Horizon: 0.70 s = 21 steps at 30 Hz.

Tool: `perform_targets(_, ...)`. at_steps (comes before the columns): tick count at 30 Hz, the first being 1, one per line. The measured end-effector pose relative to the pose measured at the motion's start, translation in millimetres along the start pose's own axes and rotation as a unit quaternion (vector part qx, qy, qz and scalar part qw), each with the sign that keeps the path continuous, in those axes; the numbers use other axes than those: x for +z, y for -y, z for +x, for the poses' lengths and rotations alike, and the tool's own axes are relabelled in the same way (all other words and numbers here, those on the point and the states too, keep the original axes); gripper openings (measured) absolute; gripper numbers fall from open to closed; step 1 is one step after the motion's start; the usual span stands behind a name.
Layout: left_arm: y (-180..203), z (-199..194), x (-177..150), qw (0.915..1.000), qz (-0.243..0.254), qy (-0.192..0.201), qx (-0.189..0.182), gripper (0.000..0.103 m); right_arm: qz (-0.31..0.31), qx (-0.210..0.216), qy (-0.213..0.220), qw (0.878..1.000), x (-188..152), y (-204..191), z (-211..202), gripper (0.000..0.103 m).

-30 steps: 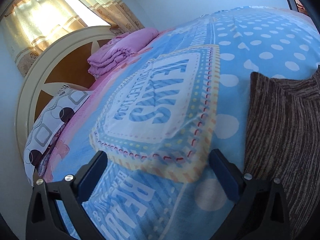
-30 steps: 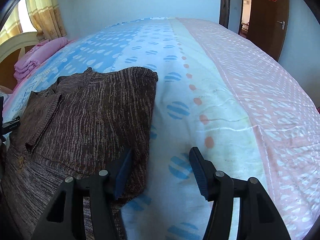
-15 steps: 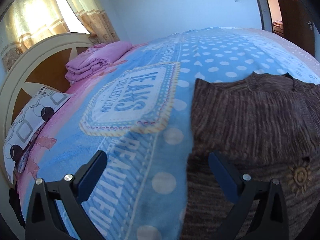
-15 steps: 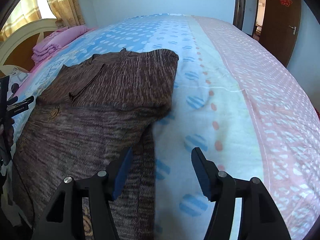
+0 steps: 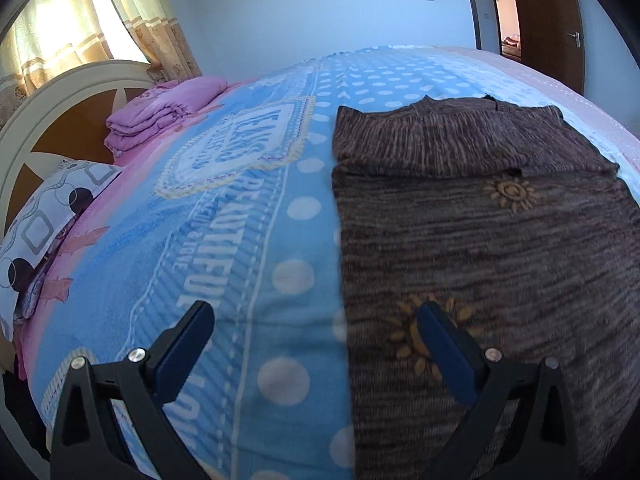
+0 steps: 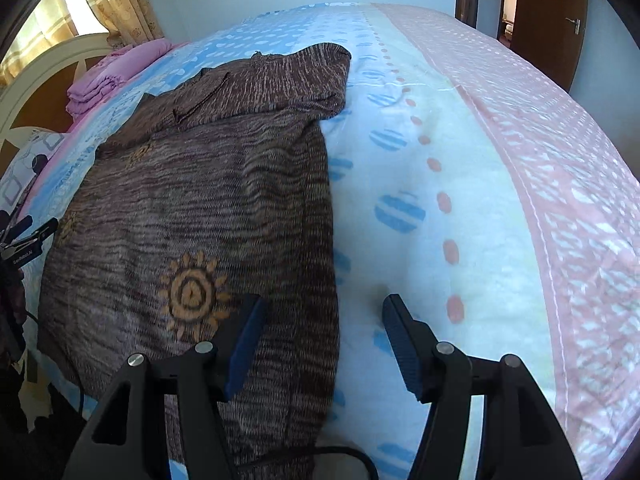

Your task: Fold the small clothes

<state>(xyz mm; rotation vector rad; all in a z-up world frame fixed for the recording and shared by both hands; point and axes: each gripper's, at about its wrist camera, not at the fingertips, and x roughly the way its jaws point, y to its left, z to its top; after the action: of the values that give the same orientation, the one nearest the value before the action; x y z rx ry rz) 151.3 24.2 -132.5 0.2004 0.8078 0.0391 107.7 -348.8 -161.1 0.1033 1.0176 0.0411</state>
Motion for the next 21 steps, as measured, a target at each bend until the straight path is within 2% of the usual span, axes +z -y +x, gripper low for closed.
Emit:
perform_targets(7,-6.4,-28.7,-39.5,0.9998,0.004,-0.006,-0.019,0.103,-0.007,-0.005,-0.008,1.000,-49.7,-12.5,-17.5,0.062)
perform_targets(14,-9.8,-54.1,-64.5,0.9988,-0.003,-0.013,-0.047,0.103,0.011,0.010,-0.011,1.000,-79.2,-13.5,-29.0,0.062)
perform_targets(18,-12.6,-59.4,-77.8,0.9967,-0.017,-0.037,-0.070,0.103,0.028,0.025,-0.003,0.999,-90.6,-10.7,-33.8,0.062)
perform_targets(20,-12.3,-59.5,-83.4,0.9949,-0.025,-0.050,-0.084,0.101,0.035,0.033,0.002,0.999,-93.8,-8.9,-35.9,0.062)
perform_targets(21,-11.5,-59.4,-86.1,0.9933,-0.027,-0.057,-0.097,0.093,0.038,0.037,0.004,0.999,-94.8,-7.9,-37.1,0.062)
